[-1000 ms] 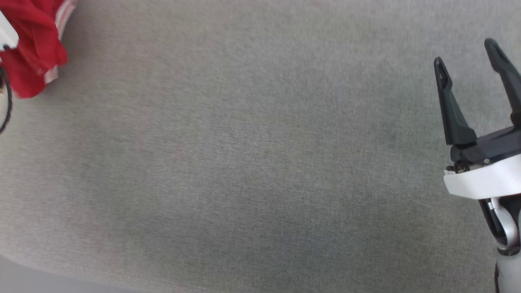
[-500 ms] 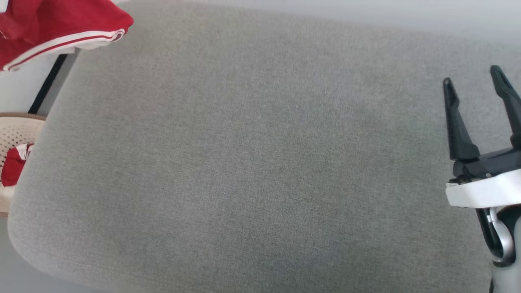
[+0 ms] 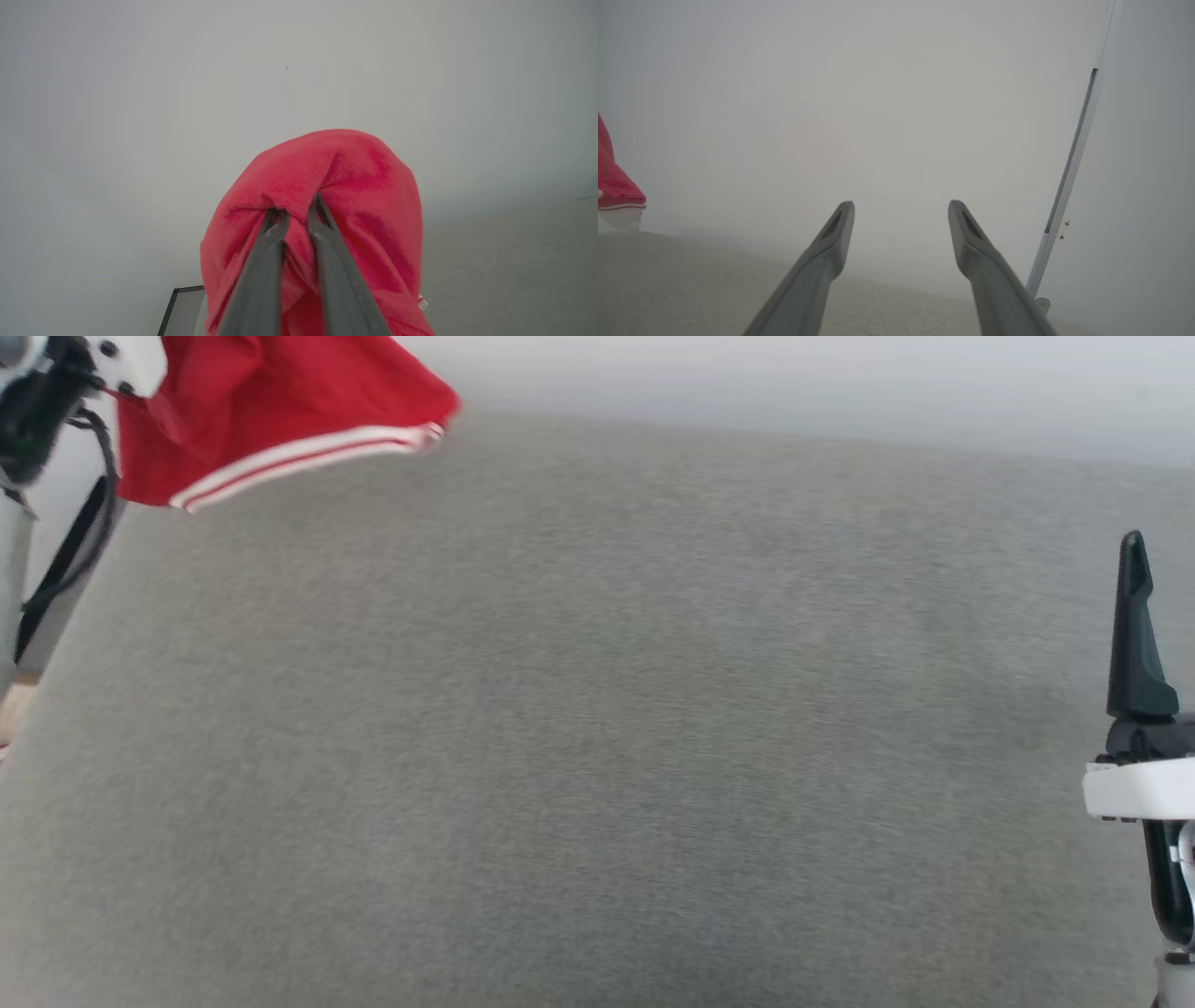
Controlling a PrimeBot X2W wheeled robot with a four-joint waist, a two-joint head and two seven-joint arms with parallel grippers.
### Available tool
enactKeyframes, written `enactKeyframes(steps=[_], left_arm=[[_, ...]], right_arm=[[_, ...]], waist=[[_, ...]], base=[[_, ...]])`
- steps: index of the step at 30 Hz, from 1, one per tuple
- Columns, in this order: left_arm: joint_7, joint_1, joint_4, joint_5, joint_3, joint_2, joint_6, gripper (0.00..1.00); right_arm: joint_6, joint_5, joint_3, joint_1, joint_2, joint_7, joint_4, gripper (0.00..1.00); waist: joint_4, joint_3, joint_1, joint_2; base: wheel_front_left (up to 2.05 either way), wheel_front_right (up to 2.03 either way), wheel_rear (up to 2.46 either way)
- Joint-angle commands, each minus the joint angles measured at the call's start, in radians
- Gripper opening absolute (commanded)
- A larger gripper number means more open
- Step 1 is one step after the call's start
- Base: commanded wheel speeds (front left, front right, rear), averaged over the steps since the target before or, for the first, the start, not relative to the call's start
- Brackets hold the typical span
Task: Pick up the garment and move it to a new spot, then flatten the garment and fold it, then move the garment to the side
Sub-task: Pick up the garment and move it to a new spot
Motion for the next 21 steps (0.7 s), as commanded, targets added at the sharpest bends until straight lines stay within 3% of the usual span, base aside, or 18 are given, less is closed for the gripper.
enactKeyframes(steps=[1, 11, 21], left_arm=[[0.021, 0.018, -0.03, -0.007, -0.009, 0.004, -0.002, 0.0], [0.229, 0.15, -0.25, -0.092, -0.055, -0.027, 0.031, 0.0], [0.483, 0.387, -0.524, -0.176, -0.148, -0.045, 0.147, 0.0]], right_arm=[[0.0, -0.004, -0.013, 0.011, 0.007, -0.011, 0.008, 1.0], [0.0, -0.015, -0.064, 0.04, 0.05, -0.047, 0.042, 1.0], [0.0, -0.004, -0.055, 0.063, 0.086, -0.073, 0.073, 1.0]], waist=[[-0.041, -0.011, 0.0, 0.0], [-0.171, -0.018, 0.0, 0.0], [-0.276, 0.008, 0.0, 0.0]], base=[[0.0, 0.0, 0.0], [0.0, 0.0, 0.0], [0.0, 0.0, 0.0]])
